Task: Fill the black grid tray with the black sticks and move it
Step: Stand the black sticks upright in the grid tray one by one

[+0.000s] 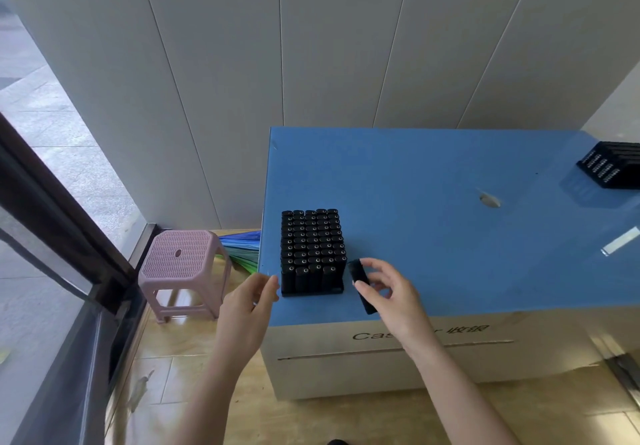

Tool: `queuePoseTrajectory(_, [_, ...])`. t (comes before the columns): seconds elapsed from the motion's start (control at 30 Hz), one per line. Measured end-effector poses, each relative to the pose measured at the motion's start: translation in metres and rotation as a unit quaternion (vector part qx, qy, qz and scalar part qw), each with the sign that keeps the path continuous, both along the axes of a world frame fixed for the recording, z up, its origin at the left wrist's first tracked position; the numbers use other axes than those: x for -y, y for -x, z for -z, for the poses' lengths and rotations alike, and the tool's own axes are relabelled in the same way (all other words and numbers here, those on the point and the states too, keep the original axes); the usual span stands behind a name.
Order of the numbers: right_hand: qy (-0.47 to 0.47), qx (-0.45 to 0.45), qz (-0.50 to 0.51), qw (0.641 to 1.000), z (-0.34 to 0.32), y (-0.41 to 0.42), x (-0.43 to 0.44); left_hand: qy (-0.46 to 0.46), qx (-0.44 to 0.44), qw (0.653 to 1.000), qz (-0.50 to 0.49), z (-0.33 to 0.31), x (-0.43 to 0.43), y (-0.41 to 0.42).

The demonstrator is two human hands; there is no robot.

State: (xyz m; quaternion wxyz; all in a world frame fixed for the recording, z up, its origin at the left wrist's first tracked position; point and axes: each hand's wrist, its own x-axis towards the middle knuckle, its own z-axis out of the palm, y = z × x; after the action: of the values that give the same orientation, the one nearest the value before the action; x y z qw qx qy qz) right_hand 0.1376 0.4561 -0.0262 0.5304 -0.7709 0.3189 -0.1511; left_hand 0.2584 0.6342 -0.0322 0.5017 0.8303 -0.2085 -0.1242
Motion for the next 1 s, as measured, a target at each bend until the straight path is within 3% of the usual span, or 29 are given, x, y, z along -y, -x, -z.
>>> queuePoseTrajectory(0.27, [0.150, 0.048, -0.025, 0.987, 0.012, -0.022, 0.010, -0.023, -0.016, 1.000, -0.006, 0.002, -0.003, 0.000])
queuePoseTrajectory(0.57, [0.302, 0.016, -0.123, 0.945, 0.019, -0.026, 0.016, -0.037, -0.027, 0.999, -0.019, 0.006, -0.009, -0.002])
queuePoseTrajectory(0.77, [0.269, 0.005, -0.113, 0.956, 0.018, -0.026, 0.020, -0.045, -0.022, 0.999, -0.015, 0.008, -0.006, -0.004])
queuePoseTrajectory(0.9, [0.229, -0.031, -0.162, 0.959, 0.010, -0.029, 0.026, -0.043, -0.028, 0.999, -0.003, 0.010, -0.002, -0.003])
queuePoseTrajectory(1.0, [0.246, -0.043, -0.161, 0.955, 0.008, -0.033, 0.026, -0.044, -0.029, 0.999, -0.003, 0.011, 0.000, -0.003])
